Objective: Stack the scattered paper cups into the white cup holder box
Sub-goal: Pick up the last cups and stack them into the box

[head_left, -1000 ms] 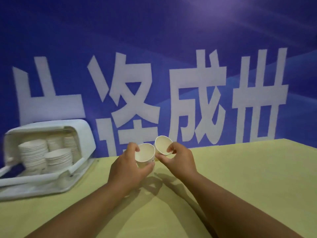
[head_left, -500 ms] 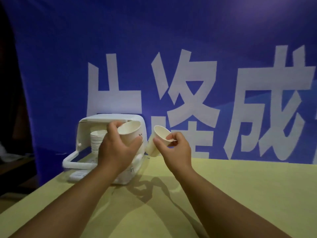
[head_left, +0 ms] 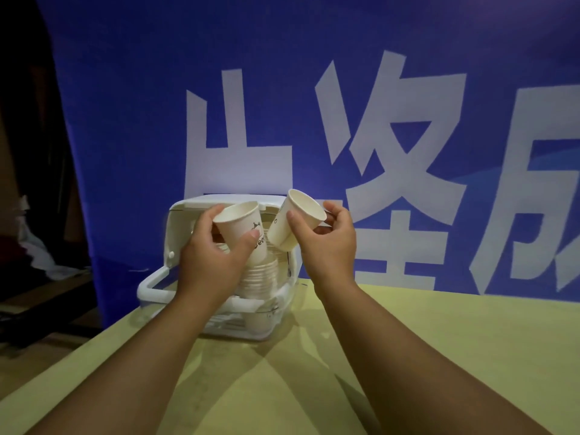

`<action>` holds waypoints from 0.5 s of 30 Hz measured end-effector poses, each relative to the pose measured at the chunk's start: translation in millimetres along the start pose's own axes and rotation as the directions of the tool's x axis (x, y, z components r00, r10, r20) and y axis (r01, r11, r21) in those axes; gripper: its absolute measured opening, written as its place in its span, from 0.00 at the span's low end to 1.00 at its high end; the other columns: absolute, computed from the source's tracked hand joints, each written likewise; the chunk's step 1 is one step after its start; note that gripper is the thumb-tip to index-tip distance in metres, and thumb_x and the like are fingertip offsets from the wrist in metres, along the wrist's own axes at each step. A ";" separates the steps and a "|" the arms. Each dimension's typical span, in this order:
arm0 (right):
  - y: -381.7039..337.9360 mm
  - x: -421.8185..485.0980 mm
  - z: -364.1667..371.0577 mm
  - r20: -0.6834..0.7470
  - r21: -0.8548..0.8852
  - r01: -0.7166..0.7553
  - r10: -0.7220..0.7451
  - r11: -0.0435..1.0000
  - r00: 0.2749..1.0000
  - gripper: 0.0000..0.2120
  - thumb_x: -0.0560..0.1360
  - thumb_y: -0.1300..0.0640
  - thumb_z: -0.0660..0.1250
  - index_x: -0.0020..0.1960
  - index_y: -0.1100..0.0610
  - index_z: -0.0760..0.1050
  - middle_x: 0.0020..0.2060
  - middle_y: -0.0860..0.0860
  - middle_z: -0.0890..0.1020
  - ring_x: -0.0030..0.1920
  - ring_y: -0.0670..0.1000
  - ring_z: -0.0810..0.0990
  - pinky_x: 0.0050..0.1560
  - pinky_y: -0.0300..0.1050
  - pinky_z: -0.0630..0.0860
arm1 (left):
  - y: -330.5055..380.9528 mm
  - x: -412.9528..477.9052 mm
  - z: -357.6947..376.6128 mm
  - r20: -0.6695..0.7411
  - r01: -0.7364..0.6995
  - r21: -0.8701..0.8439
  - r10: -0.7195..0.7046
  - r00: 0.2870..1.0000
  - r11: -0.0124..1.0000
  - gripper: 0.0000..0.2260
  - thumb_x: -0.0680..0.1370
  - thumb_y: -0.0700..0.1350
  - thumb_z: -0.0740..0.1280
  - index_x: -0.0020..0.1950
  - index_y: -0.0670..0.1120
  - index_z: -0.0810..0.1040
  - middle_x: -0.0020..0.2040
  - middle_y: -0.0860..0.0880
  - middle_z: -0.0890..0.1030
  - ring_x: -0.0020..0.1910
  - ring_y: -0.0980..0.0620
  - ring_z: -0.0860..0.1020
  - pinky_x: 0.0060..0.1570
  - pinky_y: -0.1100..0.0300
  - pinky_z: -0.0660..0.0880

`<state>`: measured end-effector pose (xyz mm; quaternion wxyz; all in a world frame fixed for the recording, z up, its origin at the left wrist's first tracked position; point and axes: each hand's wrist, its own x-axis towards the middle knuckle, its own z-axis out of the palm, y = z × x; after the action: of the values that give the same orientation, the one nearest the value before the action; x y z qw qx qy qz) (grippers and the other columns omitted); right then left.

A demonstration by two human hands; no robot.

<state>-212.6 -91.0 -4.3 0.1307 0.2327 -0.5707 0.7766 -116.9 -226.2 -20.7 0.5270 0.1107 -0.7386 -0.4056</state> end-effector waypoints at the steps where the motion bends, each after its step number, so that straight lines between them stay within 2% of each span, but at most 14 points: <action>1: -0.5 0.8 -0.7 -0.006 0.007 0.000 0.000 1.000 1.000 0.29 0.70 0.44 0.79 0.66 0.44 0.71 0.55 0.43 0.79 0.53 0.45 0.80 0.47 0.39 0.82 | -0.7 -0.2 0.5 -0.006 0.003 0.001 -0.003 1.000 1.000 0.29 0.76 0.55 0.75 0.75 0.55 0.69 0.62 0.56 0.78 0.58 0.55 0.79 0.52 0.56 0.80; 5: -3.8 0.7 -0.5 -0.015 0.006 0.022 -0.022 1.000 1.000 0.29 0.70 0.44 0.78 0.67 0.45 0.71 0.54 0.42 0.79 0.53 0.44 0.80 0.49 0.40 0.82 | -6.2 -3.5 4.8 0.027 0.002 0.036 -0.003 1.000 0.999 0.30 0.76 0.56 0.74 0.76 0.57 0.67 0.62 0.56 0.77 0.58 0.53 0.78 0.52 0.57 0.78; 8: -3.4 -1.1 0.9 -0.016 -0.015 0.043 -0.044 0.999 0.999 0.30 0.70 0.44 0.79 0.68 0.45 0.71 0.56 0.43 0.79 0.54 0.45 0.80 0.51 0.42 0.83 | -15.0 -6.4 7.2 0.119 0.040 0.117 -0.054 0.991 0.992 0.32 0.75 0.58 0.74 0.76 0.59 0.65 0.63 0.58 0.75 0.60 0.52 0.77 0.56 0.51 0.79; 11: -4.9 0.5 -0.2 -0.023 -0.025 0.052 -0.052 0.998 0.998 0.31 0.70 0.44 0.78 0.69 0.45 0.71 0.58 0.43 0.79 0.55 0.46 0.79 0.50 0.39 0.82 | -23.4 -6.9 3.8 0.175 0.069 0.208 -0.107 0.979 0.976 0.31 0.74 0.63 0.73 0.74 0.58 0.69 0.63 0.56 0.77 0.60 0.51 0.78 0.57 0.48 0.81; 13: -6.7 1.5 -1.1 -0.023 -0.031 0.062 -0.063 0.998 0.998 0.31 0.70 0.44 0.78 0.69 0.45 0.70 0.58 0.43 0.78 0.56 0.46 0.79 0.48 0.36 0.80 | -26.4 -8.1 -0.7 0.217 0.049 0.267 -0.110 0.970 0.963 0.36 0.69 0.70 0.71 0.73 0.57 0.73 0.62 0.55 0.79 0.59 0.52 0.79 0.57 0.46 0.81; 15: -8.0 1.5 -0.5 0.001 -0.040 0.075 -0.075 0.996 0.997 0.31 0.71 0.45 0.78 0.70 0.46 0.70 0.58 0.43 0.77 0.56 0.45 0.78 0.47 0.35 0.79 | -28.9 -9.1 -4.9 0.275 0.040 0.320 -0.133 0.952 0.947 0.38 0.66 0.71 0.71 0.73 0.57 0.73 0.64 0.56 0.79 0.60 0.53 0.78 0.58 0.46 0.80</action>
<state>-210.3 -88.1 2.9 0.1642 0.2512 -0.5769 0.7597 -116.4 -241.8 -47.0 0.3690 0.1634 -0.8574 -0.3194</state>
